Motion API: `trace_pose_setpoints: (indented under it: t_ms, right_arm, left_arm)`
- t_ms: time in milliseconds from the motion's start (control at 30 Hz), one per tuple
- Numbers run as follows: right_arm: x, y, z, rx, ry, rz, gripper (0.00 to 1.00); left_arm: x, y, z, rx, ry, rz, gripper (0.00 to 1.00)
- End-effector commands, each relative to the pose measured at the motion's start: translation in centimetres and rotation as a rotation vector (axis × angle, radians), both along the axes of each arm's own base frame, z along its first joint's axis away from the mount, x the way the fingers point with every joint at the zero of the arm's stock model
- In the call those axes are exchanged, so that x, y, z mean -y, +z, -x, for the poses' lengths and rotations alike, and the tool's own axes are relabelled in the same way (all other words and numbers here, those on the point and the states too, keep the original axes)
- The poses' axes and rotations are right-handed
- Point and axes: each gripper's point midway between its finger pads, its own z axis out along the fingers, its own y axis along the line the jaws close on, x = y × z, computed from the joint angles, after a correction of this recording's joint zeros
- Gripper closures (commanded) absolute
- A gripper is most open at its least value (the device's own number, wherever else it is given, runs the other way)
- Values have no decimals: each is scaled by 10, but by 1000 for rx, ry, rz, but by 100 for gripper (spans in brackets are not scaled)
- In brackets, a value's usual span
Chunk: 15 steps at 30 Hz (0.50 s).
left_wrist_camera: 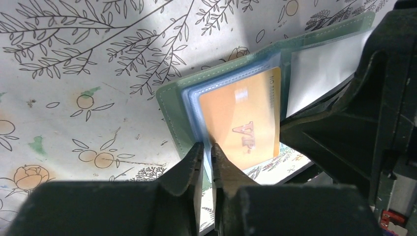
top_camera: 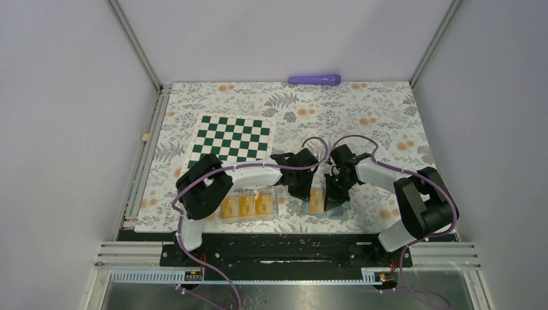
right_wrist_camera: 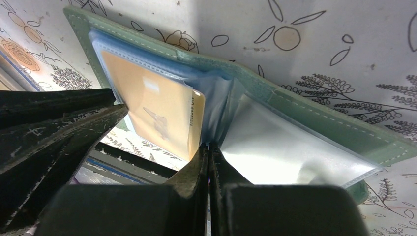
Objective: Put the credit cards into the card holder
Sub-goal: Turn over the card slot in the card holder.
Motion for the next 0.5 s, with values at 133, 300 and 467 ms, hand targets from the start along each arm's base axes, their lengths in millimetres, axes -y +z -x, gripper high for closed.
trace_pose_setpoints:
  t_ms: [133,300,467]
  right_arm:
    - [-3,-2,3,-13,24,-9,100]
    - [-3,-2,3,-13,25,-12,100]
    - [-3,-2,4,-16,27,-12,100]
  left_arm:
    - [20,25,7,78,-76,5,86]
    - [24,26,9,98,-102,-31,70]
    - [22,21,10,96,-104,-49,69]
